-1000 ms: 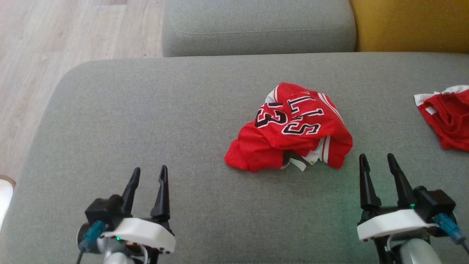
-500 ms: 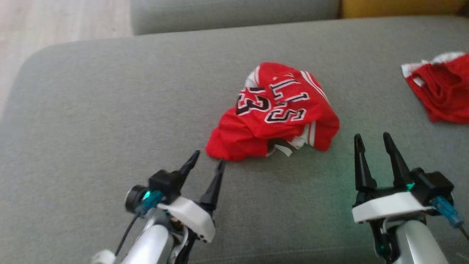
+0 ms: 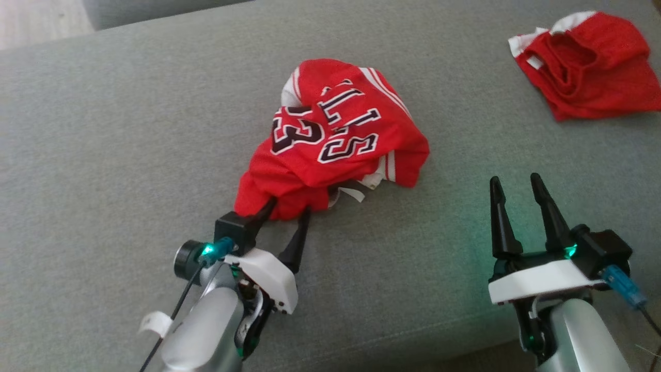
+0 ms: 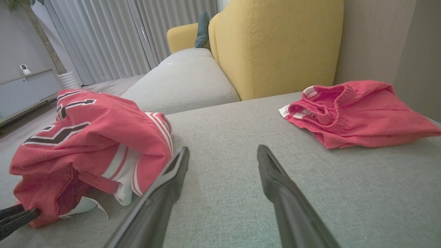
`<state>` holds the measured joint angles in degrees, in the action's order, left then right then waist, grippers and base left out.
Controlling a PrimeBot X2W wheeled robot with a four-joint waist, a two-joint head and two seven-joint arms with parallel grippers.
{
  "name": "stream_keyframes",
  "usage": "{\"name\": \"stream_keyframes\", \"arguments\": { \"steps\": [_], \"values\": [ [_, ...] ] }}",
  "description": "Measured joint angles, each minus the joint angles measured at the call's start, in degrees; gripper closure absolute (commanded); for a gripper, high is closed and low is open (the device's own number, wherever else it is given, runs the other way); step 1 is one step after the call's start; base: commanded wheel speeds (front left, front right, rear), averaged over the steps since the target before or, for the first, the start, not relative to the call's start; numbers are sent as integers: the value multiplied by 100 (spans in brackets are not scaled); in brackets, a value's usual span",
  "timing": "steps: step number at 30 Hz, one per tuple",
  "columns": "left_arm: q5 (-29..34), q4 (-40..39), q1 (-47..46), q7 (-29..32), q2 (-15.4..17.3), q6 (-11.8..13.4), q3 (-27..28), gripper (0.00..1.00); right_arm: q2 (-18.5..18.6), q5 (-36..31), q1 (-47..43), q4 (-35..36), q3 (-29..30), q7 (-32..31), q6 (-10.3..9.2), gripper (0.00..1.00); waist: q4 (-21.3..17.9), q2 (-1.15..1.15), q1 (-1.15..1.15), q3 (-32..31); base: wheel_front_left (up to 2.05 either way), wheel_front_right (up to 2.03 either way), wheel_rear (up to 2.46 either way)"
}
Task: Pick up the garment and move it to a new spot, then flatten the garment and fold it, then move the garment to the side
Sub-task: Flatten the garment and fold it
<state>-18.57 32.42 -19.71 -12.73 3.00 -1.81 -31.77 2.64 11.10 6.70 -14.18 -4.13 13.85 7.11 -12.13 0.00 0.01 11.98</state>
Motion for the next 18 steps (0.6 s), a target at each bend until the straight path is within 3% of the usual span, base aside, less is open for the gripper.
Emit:
{"name": "stream_keyframes", "arguments": {
  "steps": [2,3,4,5,6,13,18],
  "values": [
    [-41,175,-81,-5,-3,78,1,0,0,1,2,-27,-30,31,0,0,-76,0,0,47,0,0,0],
    [-66,247,-112,-7,-4,86,0,8,0,1,3,-38,-44,35,0,0,-103,0,0,62,0,0,0],
    [-91,318,-143,-23,-4,88,1,52,0,2,7,-51,-56,35,0,0,-124,0,0,72,0,0,0],
    [-124,359,-173,-49,-4,113,1,89,0,13,8,-59,-64,35,0,0,-139,0,0,78,0,0,0],
    [-136,390,-202,-60,-5,136,0,100,0,29,10,-67,-64,36,0,0,-144,0,0,76,0,0,0],
    [-176,336,-277,-149,-14,140,-10,100,0,43,9,-107,-25,46,0,0,-13,0,-1,-76,0,0,0],
    [-109,-466,-134,-156,94,186,214,100,0,42,-4,-116,19,52,0,0,200,0,-1,-270,0,0,0]
  ]
}}
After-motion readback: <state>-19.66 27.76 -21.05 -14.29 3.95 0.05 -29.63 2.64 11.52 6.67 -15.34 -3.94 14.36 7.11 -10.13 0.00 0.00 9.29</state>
